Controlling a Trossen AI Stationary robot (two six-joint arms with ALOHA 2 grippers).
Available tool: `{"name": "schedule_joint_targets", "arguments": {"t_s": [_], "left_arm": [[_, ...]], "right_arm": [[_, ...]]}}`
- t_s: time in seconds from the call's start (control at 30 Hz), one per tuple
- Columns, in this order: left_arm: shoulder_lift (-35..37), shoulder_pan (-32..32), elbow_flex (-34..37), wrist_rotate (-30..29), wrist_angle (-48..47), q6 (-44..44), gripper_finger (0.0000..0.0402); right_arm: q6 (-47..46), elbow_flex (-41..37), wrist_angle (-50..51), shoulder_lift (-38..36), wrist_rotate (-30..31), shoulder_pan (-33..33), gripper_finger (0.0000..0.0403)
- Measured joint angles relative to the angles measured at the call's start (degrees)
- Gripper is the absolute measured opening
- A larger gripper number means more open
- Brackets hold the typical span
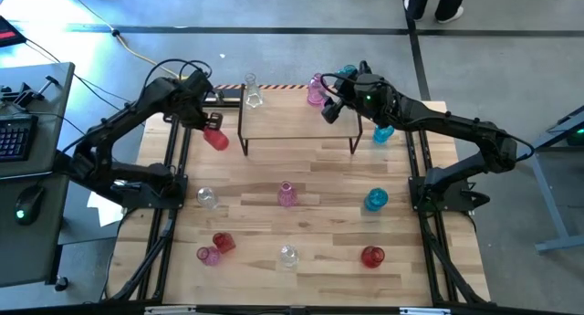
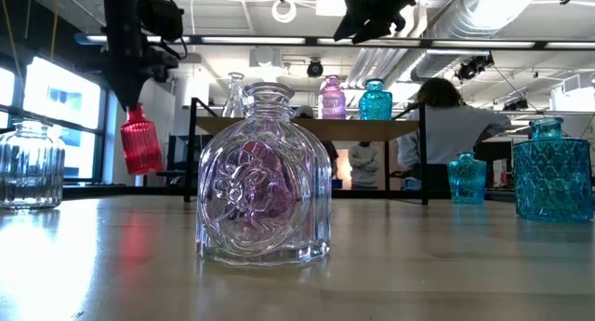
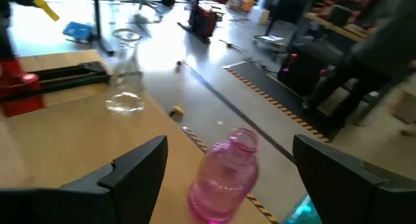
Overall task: Sort vases onto shelf
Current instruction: Put the top red vase on the shelf
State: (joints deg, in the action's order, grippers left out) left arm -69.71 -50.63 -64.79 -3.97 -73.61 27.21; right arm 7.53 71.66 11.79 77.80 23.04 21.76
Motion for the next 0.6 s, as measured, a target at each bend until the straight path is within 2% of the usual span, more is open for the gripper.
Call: {"name": "schedule_joint_targets", "arguments": {"t_s": [0.2, 0.33, 0.47, 0.6], "left_arm": [[3.5, 1.3, -0.1, 3.7, -0.3, -0.5, 0.0010], [5.2, 2.7, -0.1, 6.0, -0.3, -0.5, 0.0010], [6.4, 4.4, -0.1, 8.5, -0.3, -1.1, 0.0010], [7.0, 6.4, -0.1, 10.9, -0.3, -1.6, 0.0010]], "right_arm": [[-0.2, 0.0, 0.0, 0.0, -11.9, 0.0, 0.0319], [-3.9, 0.0, 0.0, 0.0, -18.7, -0.1, 0.0319], [-9.5, 0.0, -0.7, 0.0, -23.2, -0.4, 0.0319], [-13.2, 0.0, -2.5, 0.0, -24.5, -2.1, 0.0319]]}}
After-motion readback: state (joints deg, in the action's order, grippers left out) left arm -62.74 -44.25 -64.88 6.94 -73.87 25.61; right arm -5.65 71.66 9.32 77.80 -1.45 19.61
